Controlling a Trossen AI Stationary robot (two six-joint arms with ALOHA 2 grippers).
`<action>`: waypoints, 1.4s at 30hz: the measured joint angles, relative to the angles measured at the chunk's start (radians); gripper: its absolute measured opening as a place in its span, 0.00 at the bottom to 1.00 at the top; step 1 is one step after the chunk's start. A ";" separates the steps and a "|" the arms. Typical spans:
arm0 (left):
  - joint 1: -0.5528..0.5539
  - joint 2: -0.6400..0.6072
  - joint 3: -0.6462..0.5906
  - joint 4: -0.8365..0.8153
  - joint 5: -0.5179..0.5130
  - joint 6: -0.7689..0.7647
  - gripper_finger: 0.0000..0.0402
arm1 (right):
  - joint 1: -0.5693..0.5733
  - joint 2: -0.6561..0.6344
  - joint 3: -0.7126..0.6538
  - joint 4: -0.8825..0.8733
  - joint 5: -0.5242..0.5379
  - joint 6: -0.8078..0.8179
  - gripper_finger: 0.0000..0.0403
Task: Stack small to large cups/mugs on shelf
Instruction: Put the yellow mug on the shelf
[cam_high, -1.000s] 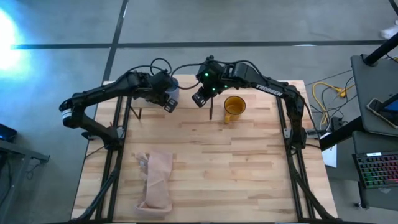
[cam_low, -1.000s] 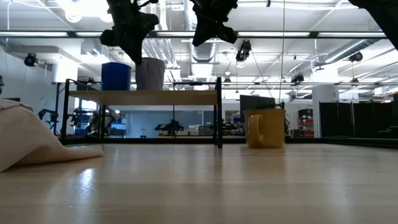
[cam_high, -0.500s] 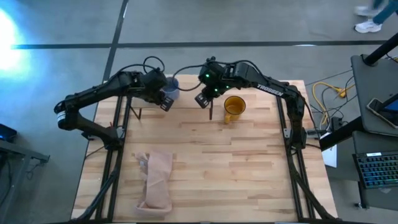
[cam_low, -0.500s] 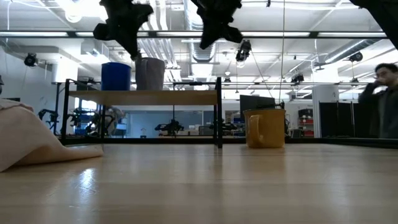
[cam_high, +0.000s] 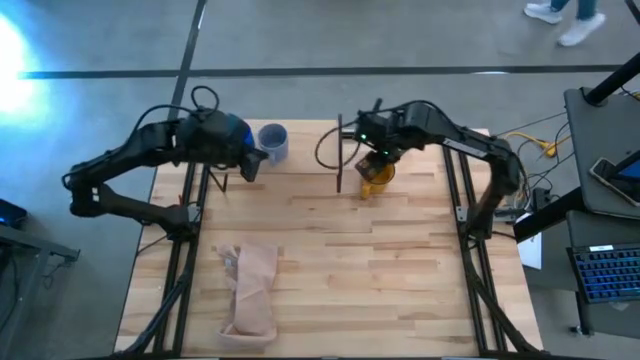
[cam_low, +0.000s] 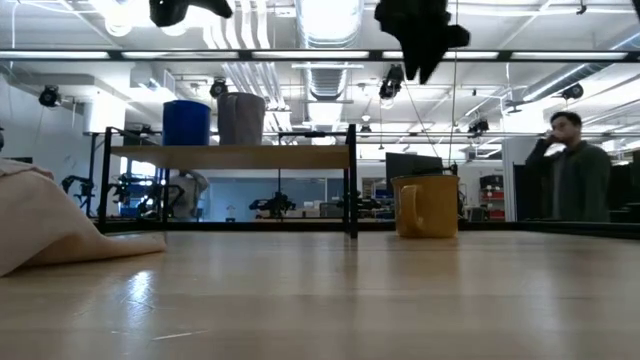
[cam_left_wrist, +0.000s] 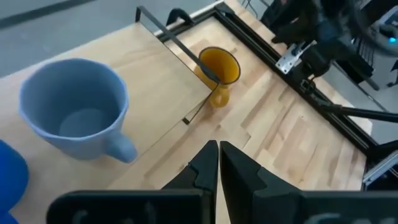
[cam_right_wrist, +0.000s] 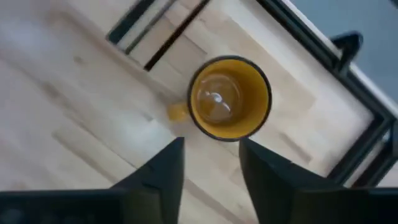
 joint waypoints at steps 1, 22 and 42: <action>0.000 -0.009 -0.003 0.000 -0.003 0.005 0.00 | 0.005 -0.027 -0.044 0.017 0.007 0.034 0.39; 0.000 -0.394 -0.431 0.393 0.098 0.106 0.00 | 0.030 -0.463 -0.723 0.565 0.028 0.531 0.56; 0.000 -0.484 -0.499 0.403 0.091 0.069 0.00 | -0.191 -0.375 -0.959 0.675 -0.129 0.422 0.56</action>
